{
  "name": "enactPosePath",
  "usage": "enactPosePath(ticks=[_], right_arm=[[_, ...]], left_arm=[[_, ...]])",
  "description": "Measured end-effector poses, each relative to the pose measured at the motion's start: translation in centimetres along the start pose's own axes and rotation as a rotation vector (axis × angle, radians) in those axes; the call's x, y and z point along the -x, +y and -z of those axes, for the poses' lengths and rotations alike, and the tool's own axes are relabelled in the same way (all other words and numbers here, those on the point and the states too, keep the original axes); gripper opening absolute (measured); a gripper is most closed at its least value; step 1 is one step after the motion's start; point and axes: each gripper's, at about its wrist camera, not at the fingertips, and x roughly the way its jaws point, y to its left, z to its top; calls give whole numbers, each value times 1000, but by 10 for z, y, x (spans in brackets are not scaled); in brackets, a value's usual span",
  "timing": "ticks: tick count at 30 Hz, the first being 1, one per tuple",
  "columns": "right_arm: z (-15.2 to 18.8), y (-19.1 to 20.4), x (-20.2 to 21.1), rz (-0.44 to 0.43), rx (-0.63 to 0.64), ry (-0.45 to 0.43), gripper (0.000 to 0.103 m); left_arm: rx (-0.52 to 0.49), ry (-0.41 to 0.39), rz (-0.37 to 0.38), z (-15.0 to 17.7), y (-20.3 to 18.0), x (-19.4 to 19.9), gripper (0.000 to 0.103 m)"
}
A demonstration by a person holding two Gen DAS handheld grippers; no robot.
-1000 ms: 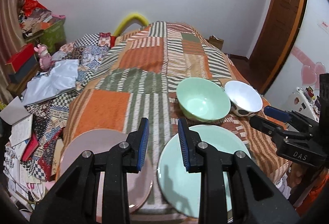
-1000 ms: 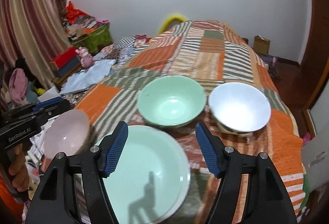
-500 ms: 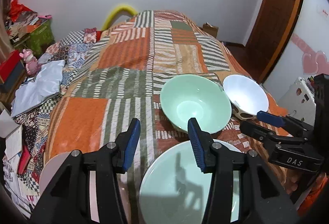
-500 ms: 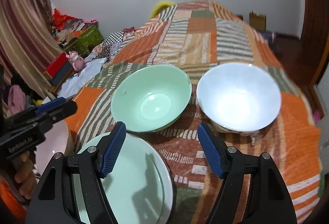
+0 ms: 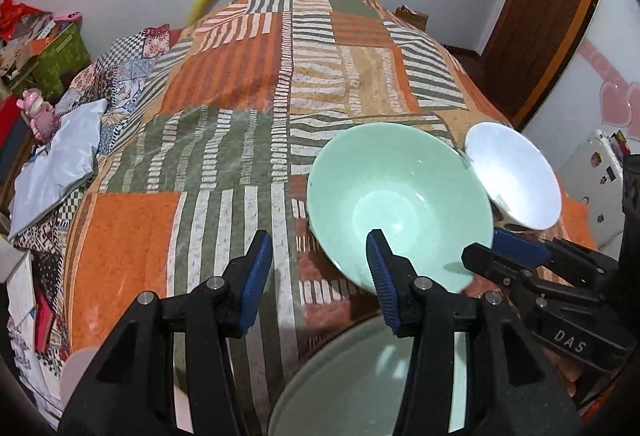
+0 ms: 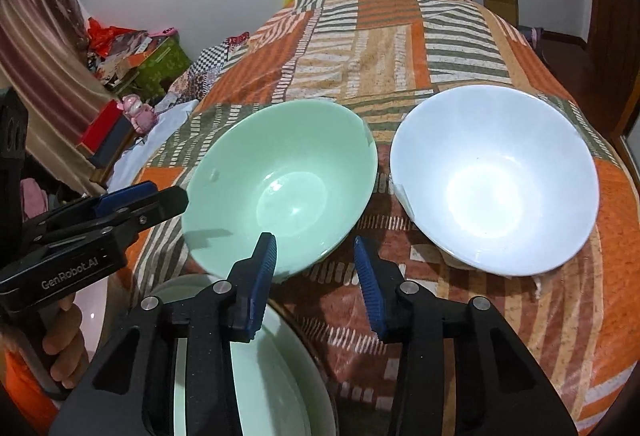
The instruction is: Organize plates and bowls
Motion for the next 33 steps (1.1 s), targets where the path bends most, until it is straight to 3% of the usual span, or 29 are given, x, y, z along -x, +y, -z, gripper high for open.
enactPosePath(ticks=[6, 10, 19, 33], right_arm=[[-2, -3, -5, 17, -13, -3, 32], [-3, -8, -9, 2, -45, 0, 30], [-8, -6, -13, 20, -25, 1, 26], [-5, 4, 4, -1, -15, -15, 26]], left_arm=[[-19, 47, -3, -9, 0, -24, 37], [-11, 60, 10, -10, 1, -33, 37], [-3, 123, 47, -7, -1, -51, 17], [-36, 45, -4, -2, -10, -18, 18]])
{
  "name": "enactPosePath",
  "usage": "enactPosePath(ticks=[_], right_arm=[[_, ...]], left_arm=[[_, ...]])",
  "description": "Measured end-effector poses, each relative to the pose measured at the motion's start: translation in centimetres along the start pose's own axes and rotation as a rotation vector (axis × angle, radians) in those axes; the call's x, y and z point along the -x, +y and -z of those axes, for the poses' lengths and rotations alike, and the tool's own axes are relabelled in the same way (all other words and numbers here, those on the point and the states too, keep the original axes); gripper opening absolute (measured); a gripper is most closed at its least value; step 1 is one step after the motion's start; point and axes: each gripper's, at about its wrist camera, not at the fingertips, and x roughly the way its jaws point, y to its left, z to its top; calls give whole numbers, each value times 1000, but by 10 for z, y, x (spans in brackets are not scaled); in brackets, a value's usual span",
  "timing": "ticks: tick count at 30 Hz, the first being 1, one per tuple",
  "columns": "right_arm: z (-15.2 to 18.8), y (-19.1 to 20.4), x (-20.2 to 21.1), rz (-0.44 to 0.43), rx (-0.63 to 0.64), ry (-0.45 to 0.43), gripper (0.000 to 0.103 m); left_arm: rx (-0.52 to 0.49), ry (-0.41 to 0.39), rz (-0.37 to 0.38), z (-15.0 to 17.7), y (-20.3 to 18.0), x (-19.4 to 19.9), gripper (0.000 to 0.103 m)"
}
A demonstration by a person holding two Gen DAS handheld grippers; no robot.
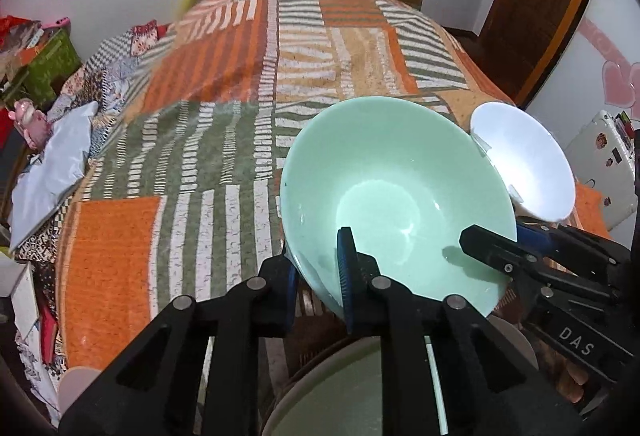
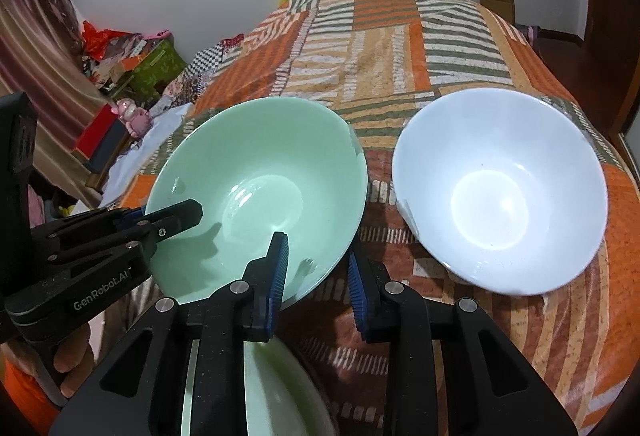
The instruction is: Organize plates and bowls
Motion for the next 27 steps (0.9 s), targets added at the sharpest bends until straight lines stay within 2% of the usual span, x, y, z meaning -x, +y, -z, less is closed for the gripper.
enactPosePath(ticks=[17, 27], right_arm=[[6, 36, 55, -23, 69, -93, 26], [16, 58, 71, -35, 115, -118, 26]], left_arm=[[31, -119, 4, 24, 0, 84, 18], [62, -164, -2, 45, 8, 121, 18]])
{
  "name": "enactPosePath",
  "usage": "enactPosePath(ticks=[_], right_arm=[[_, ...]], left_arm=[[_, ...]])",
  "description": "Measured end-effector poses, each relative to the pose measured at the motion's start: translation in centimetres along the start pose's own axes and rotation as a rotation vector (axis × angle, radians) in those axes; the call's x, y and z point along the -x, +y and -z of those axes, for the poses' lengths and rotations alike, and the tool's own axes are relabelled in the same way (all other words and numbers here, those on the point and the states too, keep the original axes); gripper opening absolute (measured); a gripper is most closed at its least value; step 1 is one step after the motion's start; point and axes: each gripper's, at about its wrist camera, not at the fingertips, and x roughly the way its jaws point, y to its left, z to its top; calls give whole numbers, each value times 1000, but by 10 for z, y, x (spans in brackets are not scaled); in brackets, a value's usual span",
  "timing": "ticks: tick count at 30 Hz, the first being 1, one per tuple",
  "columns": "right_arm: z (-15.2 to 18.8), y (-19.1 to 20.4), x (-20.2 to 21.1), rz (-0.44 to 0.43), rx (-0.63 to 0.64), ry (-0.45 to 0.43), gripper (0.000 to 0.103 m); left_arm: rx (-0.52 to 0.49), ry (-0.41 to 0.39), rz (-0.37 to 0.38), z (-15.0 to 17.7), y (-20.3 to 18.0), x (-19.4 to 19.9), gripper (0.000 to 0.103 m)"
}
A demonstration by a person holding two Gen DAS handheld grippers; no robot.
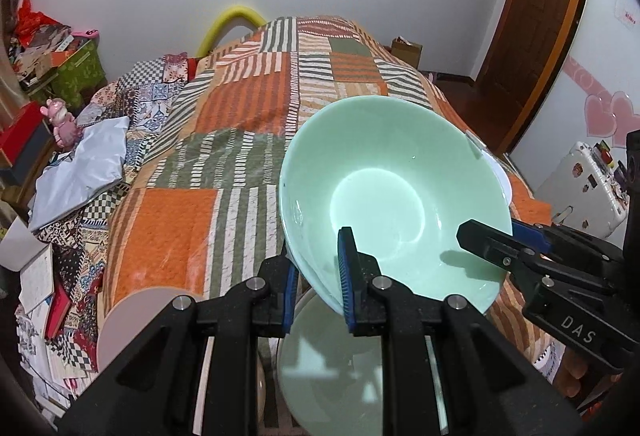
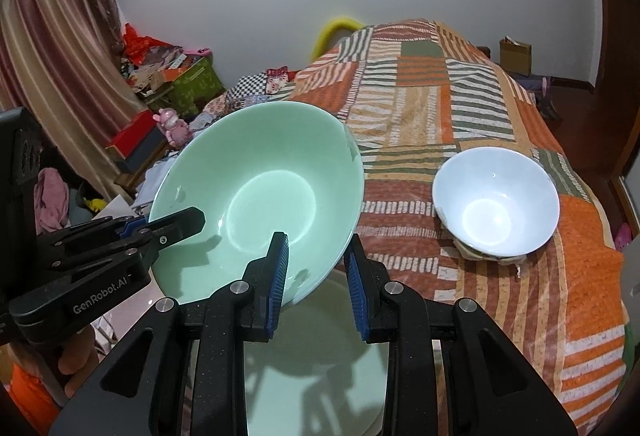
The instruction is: Organize plates and bowls
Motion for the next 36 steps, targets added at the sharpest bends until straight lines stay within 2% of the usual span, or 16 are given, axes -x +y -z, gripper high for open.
enactPosePath(ticks=[11, 24, 36], right_arm=[[8, 29, 1, -30, 35, -6, 26], [18, 67, -16, -90, 77, 28, 26], [33, 96, -46, -159, 106, 105, 26]], left_arm=[[36, -28, -22, 17, 23, 27, 18], [96, -34, -70, 43, 60, 53, 18], [181, 18, -117, 72, 101, 50, 18]])
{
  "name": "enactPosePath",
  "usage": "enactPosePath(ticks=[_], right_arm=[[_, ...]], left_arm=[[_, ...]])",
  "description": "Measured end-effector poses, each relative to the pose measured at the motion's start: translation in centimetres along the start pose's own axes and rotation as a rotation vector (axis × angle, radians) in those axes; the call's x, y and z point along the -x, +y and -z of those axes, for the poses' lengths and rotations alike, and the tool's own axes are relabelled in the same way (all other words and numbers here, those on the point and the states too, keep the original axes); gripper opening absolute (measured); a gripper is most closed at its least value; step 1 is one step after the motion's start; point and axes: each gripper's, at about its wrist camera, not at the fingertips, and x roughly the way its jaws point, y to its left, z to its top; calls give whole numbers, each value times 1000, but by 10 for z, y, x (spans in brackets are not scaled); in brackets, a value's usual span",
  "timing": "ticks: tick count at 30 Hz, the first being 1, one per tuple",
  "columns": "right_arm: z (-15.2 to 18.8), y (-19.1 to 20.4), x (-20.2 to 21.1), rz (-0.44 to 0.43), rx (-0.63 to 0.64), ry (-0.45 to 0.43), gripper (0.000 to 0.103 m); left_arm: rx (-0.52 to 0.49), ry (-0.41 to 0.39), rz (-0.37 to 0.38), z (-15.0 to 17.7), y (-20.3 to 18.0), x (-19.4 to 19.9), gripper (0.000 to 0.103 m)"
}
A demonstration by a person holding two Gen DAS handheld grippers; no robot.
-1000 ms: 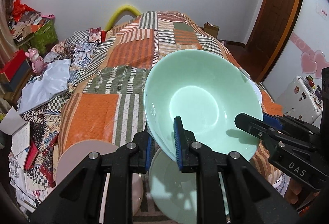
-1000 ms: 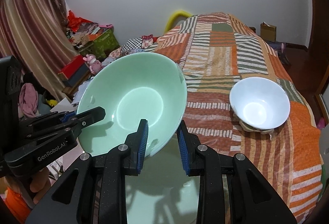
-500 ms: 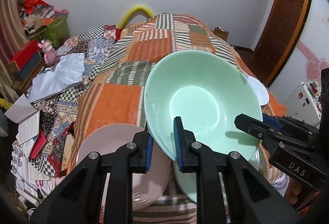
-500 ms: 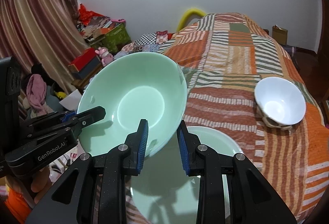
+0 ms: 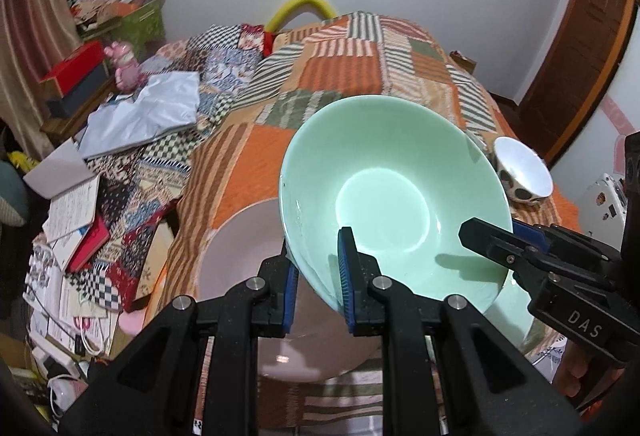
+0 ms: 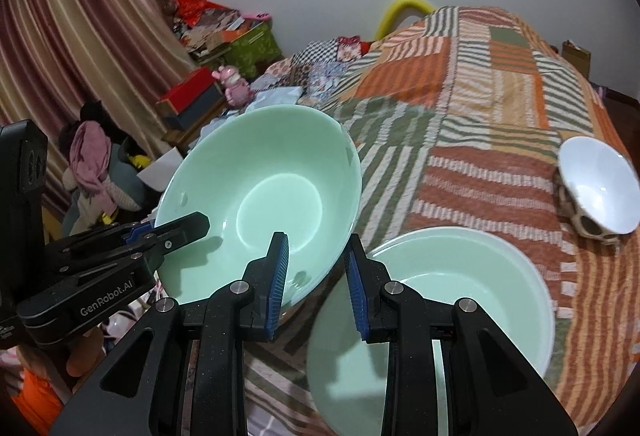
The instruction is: Organize plates and bowls
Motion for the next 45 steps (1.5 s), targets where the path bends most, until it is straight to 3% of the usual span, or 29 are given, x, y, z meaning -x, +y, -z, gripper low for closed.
enactPosePath(ticks=[22, 30, 35, 45], right_arm=[[21, 24, -51, -51, 23, 156, 26], [19, 24, -53, -62, 27, 167, 26], [13, 18, -41, -54, 32, 129, 26], [13, 7, -26, -24, 36, 107, 26]], left_arm=[[137, 122, -32, 45, 56, -31, 18], [166, 119, -24, 47, 64, -36, 18], [174, 122, -27, 49, 67, -39, 18], [124, 115, -63, 46, 59, -37, 18]])
